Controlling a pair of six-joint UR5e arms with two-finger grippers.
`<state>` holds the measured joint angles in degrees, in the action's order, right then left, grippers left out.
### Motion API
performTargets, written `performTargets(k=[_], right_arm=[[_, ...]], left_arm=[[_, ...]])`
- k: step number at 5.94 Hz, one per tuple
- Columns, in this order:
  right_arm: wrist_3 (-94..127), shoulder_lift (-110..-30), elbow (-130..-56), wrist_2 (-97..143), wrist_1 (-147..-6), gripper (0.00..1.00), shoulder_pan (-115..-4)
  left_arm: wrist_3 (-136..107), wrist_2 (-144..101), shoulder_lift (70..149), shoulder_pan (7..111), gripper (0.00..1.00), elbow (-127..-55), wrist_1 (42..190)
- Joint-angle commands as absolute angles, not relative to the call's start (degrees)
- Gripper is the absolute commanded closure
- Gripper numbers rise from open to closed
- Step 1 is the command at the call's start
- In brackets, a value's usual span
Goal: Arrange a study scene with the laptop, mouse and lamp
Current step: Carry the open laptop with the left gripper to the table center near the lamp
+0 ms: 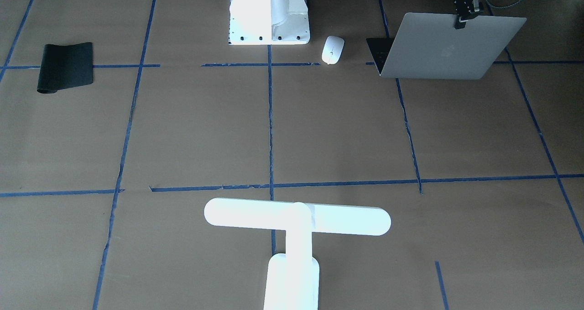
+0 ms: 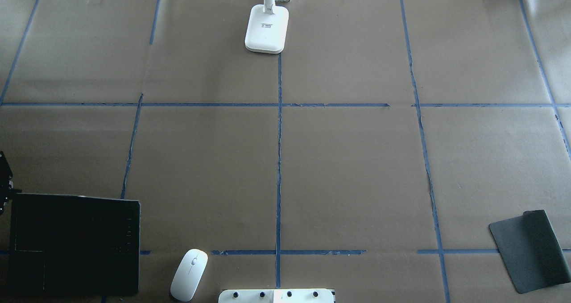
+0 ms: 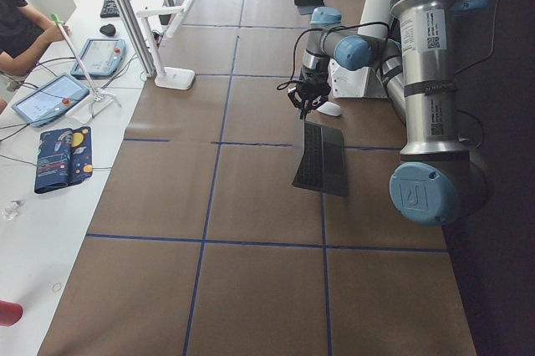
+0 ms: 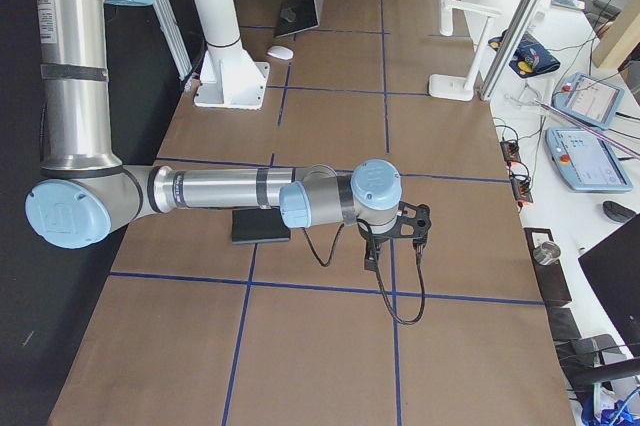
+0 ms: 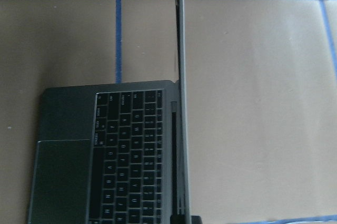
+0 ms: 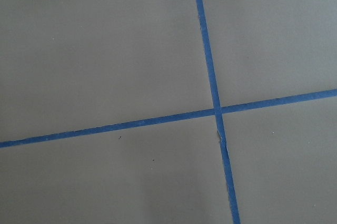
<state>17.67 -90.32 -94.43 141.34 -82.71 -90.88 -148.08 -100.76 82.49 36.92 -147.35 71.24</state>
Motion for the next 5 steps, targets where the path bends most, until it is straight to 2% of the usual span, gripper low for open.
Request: performTargets(k=[1,2,5], right_arm=[[17.67,-90.26,-94.13,141.24,-82.71,0.0,-90.79],[17.75,-90.26,-94.22,141.33,-82.71,0.0,-90.79],[17.75,-90.26,-94.13,141.24,-82.71,0.0,-90.7]], left_arm=[[-142.14,-100.99,98.93,43.9,1.0,-138.85,62.2],[-140.29,-100.9,110.01,46.03,1.0,-130.08,58.66],[-140.79,-100.99,123.78,46.67,1.0,-113.09,61.42]])
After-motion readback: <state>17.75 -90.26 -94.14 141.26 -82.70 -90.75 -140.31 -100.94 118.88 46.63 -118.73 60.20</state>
